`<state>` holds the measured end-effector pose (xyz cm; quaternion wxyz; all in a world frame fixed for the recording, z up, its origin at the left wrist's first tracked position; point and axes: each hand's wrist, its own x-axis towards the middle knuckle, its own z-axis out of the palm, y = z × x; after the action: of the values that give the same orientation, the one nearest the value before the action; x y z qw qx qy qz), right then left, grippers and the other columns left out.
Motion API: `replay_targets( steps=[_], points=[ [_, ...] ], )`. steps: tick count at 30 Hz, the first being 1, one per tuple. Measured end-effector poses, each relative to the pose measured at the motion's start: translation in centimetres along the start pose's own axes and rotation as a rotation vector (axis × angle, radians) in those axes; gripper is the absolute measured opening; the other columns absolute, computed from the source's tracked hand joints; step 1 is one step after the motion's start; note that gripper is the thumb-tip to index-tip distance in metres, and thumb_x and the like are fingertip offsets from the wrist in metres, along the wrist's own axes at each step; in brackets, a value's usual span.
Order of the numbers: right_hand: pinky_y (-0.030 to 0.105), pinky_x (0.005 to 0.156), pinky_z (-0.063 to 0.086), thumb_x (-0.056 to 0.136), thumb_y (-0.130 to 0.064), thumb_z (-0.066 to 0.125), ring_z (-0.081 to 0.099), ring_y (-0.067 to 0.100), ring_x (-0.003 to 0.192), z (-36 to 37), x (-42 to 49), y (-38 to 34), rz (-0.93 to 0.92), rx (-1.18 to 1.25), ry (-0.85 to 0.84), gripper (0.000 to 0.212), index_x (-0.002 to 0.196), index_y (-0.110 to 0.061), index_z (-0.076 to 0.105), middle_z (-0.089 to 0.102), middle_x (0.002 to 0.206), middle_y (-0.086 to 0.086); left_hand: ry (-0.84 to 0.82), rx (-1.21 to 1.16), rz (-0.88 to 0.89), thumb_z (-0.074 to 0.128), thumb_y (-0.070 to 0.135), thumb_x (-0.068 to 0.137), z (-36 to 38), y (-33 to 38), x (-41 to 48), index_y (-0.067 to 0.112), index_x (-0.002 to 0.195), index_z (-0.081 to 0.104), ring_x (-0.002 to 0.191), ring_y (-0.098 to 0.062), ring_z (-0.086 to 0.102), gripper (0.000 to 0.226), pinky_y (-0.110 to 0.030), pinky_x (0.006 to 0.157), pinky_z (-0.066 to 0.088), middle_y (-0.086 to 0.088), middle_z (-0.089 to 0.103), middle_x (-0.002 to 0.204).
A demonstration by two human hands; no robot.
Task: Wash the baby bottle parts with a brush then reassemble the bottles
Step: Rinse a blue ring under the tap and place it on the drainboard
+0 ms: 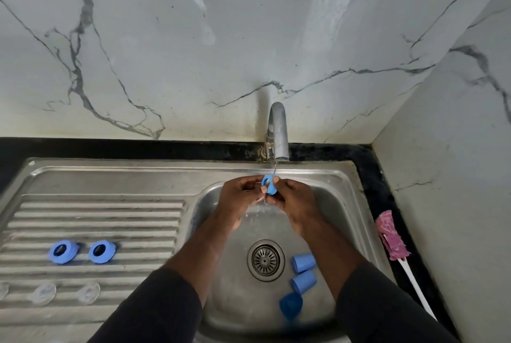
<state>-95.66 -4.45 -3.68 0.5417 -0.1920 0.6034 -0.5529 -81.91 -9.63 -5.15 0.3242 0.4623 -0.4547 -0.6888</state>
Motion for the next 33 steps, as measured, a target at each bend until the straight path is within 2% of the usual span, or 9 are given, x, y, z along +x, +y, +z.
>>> replay_targets(
  steps=[6, 10, 14, 17, 20, 23, 27, 30, 33],
  points=[
    [0.043, 0.095, 0.057, 0.096, -0.006, 0.064, 0.072, 0.034, 0.101, -0.5, 0.0, 1.6, 0.036, -0.115, 0.009, 0.02, 0.109, 0.009, 0.069, 0.073, 0.107, 0.024, 0.071, -0.088, -0.166, 0.071, 0.029, 0.093, 0.2, -1.0, -0.1, 0.006, 0.105, 0.073, 0.091, -0.025, 0.075, 0.025, -0.033, 0.077, 0.061, -0.014, 0.077, 0.098],
    [0.043, 0.096, 0.057, 0.09, 0.002, 0.069, 0.071, 0.036, 0.103, -1.0, -0.7, 2.5, 0.028, -0.158, 0.044, 0.014, 0.103, 0.004, 0.072, 0.074, 0.102, 0.022, 0.083, -0.078, -0.188, 0.075, 0.018, 0.089, 1.0, -1.5, -0.5, -0.003, 0.105, 0.069, 0.085, -0.024, 0.075, 0.028, -0.028, 0.068, 0.06, -0.018, 0.076, 0.096],
    [0.044, 0.095, 0.057, 0.089, 0.015, 0.053, 0.07, 0.034, 0.097, -1.9, -0.9, 2.2, 0.067, -0.075, 0.036, 0.024, 0.099, 0.001, 0.07, 0.072, 0.103, 0.023, 0.027, -0.039, -0.107, 0.078, 0.001, 0.082, 1.3, -1.4, -0.6, 0.001, 0.107, 0.069, 0.084, -0.023, 0.073, 0.027, -0.034, 0.079, 0.06, -0.02, 0.075, 0.1],
    [0.042, 0.079, 0.062, 0.1, -0.001, 0.049, 0.069, 0.032, 0.089, -2.0, -0.6, 1.4, 0.156, 0.155, 0.067, 0.016, 0.108, -0.002, 0.062, 0.069, 0.102, 0.024, 0.015, 0.103, 0.056, 0.079, -0.013, 0.072, 1.3, -1.3, -0.3, 0.013, 0.097, 0.073, 0.088, -0.02, 0.073, 0.036, -0.036, 0.086, 0.059, -0.013, 0.076, 0.099],
    [0.037, 0.074, 0.061, 0.102, -0.025, 0.056, 0.072, 0.026, 0.084, -2.0, 0.0, 1.7, 0.227, 0.019, -0.013, 0.027, 0.11, -0.002, 0.066, 0.073, 0.1, 0.019, -0.007, 0.153, 0.105, 0.075, -0.021, 0.067, 1.3, -1.4, -0.2, 0.012, 0.099, 0.073, 0.095, -0.022, 0.074, 0.046, -0.035, 0.087, 0.06, -0.011, 0.077, 0.103],
    [0.035, 0.079, 0.059, 0.098, -0.024, 0.063, 0.072, 0.024, 0.091, -2.0, 0.3, 1.9, 0.172, -0.065, -0.063, 0.029, 0.114, 0.0, 0.067, 0.073, 0.108, 0.019, -0.041, 0.152, 0.106, 0.074, -0.021, 0.067, 1.0, -1.0, -0.4, 0.011, 0.1, 0.074, 0.093, -0.02, 0.074, 0.047, -0.03, 0.082, 0.061, -0.006, 0.077, 0.097],
    [0.038, 0.088, 0.059, 0.091, 0.004, 0.065, 0.071, 0.025, 0.095, -1.8, 0.2, 1.7, 0.116, -0.062, -0.132, 0.02, 0.11, -0.003, 0.067, 0.073, 0.106, 0.018, -0.041, 0.013, -0.012, 0.072, -0.001, 0.081, 0.6, -1.1, -0.5, 0.011, 0.102, 0.075, 0.092, -0.027, 0.073, 0.025, -0.039, 0.085, 0.059, -0.017, 0.076, 0.101],
    [0.04, 0.096, 0.056, 0.082, 0.013, 0.07, 0.071, 0.023, 0.102, -1.4, 0.3, 1.8, 0.023, -0.175, -0.128, 0.039, 0.114, -0.009, 0.068, 0.076, 0.107, 0.008, 0.061, 0.041, -0.136, 0.074, 0.027, 0.089, 0.5, -1.4, -0.4, 0.008, 0.105, 0.073, 0.086, -0.024, 0.071, 0.025, -0.034, 0.073, 0.06, -0.012, 0.075, 0.091],
    [0.041, 0.094, 0.056, 0.078, 0.017, 0.07, 0.07, 0.025, 0.107, -1.6, 0.6, 1.9, -0.034, -0.218, -0.145, 0.05, 0.119, -0.011, 0.066, 0.075, 0.112, 0.007, 0.002, 0.037, -0.172, 0.073, 0.026, 0.092, 0.4, -1.3, -0.2, 0.005, 0.108, 0.07, 0.075, -0.02, 0.069, 0.027, -0.03, 0.066, 0.058, -0.014, 0.073, 0.09]
  ],
)
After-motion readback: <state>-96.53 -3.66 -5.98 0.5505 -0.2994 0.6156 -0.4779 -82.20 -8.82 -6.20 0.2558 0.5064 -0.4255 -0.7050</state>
